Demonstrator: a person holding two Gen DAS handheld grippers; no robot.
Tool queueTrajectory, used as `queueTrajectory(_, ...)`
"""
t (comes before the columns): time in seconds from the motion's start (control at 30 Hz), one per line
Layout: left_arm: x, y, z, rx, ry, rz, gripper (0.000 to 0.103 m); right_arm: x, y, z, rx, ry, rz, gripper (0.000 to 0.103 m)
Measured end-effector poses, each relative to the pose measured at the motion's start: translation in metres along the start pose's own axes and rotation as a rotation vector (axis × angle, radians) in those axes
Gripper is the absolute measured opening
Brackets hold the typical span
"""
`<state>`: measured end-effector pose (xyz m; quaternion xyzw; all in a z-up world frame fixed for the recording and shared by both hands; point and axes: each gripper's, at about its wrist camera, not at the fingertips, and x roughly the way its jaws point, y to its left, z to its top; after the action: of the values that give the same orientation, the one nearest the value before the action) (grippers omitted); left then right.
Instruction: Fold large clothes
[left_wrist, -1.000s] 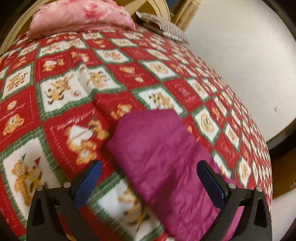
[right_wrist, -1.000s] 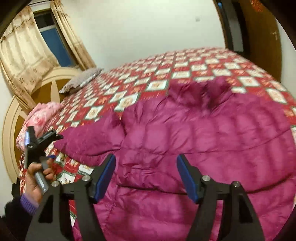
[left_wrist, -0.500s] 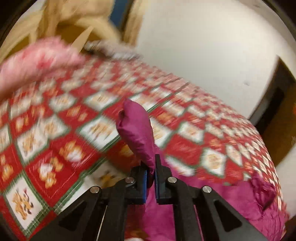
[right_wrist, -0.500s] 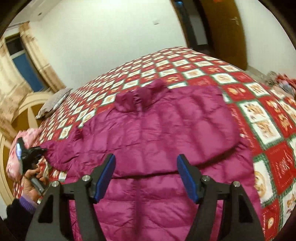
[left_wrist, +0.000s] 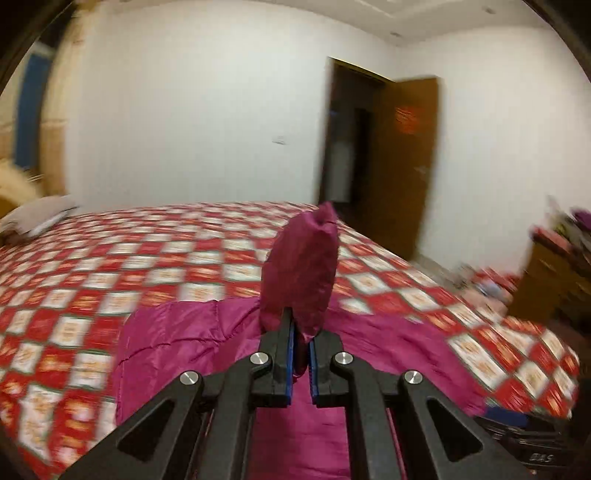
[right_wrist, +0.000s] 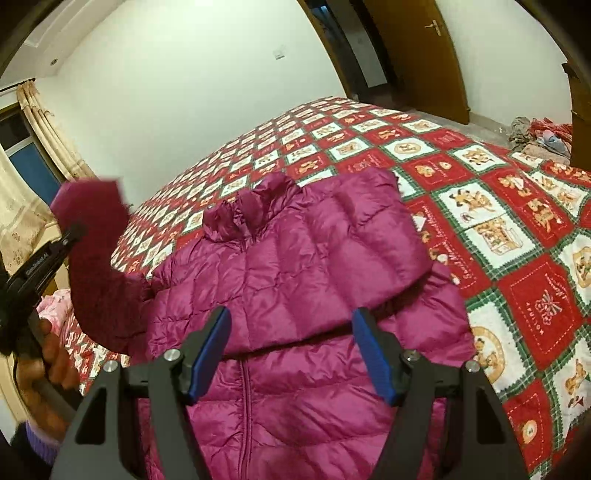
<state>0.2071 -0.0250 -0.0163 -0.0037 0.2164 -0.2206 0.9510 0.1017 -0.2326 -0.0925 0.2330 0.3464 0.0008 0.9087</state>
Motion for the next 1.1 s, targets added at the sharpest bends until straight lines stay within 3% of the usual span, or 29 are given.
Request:
queueTrajectory(0.17, 0.046, -0.047, -0.043, 0.054, 0.154, -0.046, 0.006, -0.008, -0.017, 0.000, 0.016, 0.003, -0.017, 0.072)
queueTrajectory(0.23, 0.063, -0.048, -0.061, 0.008, 0.275, -0.085, 0.006, -0.012, -0.025, 0.000, 0.019, 0.006, -0.029, 0.072)
queueTrajectory(0.3, 0.071, -0.049, -0.071, -0.022, 0.340, -0.105, 0.006, -0.014, -0.031, 0.000, 0.025, 0.007, -0.036, 0.072)
queueTrajectory(0.57, 0.036, -0.037, -0.092, -0.051, 0.413, -0.214, 0.009, -0.014, -0.046, 0.005, 0.116, 0.008, -0.025, 0.073)
queueTrajectory(0.7, 0.014, -0.030, -0.103, -0.041, 0.419, -0.200, 0.011, -0.011, -0.031, 0.015, 0.102, -0.004, 0.025, 0.080)
queueTrajectory(0.73, 0.008, -0.025, -0.105, -0.057, 0.417, -0.200, 0.012, -0.007, -0.025, 0.018, 0.088, -0.001, 0.040, 0.087)
queueTrajectory(0.8, 0.003, -0.018, -0.110, -0.089, 0.424, -0.201, 0.012, 0.009, -0.014, 0.022, 0.057, 0.040, 0.071, 0.095)
queueTrajectory(0.9, -0.003, -0.010, -0.117, -0.108, 0.437, -0.202, 0.012, 0.047, -0.002, 0.017, 0.060, 0.180, 0.102, 0.094)
queueTrajectory(0.97, -0.007, -0.009, -0.120, -0.095, 0.428, -0.201, 0.012, 0.065, -0.001, 0.007, 0.092, 0.259, 0.152, 0.089)
queueTrajectory(1.0, -0.008, -0.010, -0.121, -0.086, 0.427, -0.193, 0.012, 0.075, 0.000, 0.000, 0.112, 0.299, 0.184, 0.078)
queueTrajectory(1.03, -0.008, -0.011, -0.123, -0.074, 0.434, -0.176, 0.012, 0.082, 0.001, -0.006, 0.117, 0.331, 0.192, 0.057)
queueTrajectory(1.1, -0.006, -0.010, -0.124, -0.062, 0.443, -0.157, 0.012, 0.092, 0.006, -0.013, 0.097, 0.382, 0.183, 0.026)
